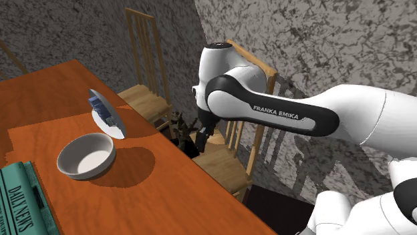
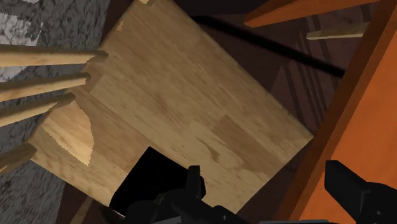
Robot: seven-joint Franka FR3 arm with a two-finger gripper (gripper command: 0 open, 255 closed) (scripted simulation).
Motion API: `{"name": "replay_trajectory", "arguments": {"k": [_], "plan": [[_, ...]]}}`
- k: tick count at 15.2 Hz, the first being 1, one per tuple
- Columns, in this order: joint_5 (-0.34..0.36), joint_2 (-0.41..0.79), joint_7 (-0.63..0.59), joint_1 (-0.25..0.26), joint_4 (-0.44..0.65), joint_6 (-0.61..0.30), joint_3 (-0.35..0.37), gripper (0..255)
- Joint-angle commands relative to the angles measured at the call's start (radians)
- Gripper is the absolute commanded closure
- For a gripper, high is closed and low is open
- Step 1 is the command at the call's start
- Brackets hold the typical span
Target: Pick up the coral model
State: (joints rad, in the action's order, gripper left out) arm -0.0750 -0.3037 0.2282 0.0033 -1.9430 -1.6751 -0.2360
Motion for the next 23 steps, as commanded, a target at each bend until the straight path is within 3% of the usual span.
{"name": "replay_trajectory", "arguments": {"k": [1,7,13,22,23], "plan": [[-0.012,0.084,0.054,0.001,0.075,-0.002,-0.025,0],[-0.076,0.343,0.203,-0.019,0.344,0.035,-0.078,0],[-0.158,0.621,0.315,-0.083,0.691,0.131,-0.092,0],[-0.150,0.593,0.327,-0.069,0.549,0.016,-0.089,0],[-0.151,0.596,0.327,-0.070,0.550,0.015,-0.089,255]]}}
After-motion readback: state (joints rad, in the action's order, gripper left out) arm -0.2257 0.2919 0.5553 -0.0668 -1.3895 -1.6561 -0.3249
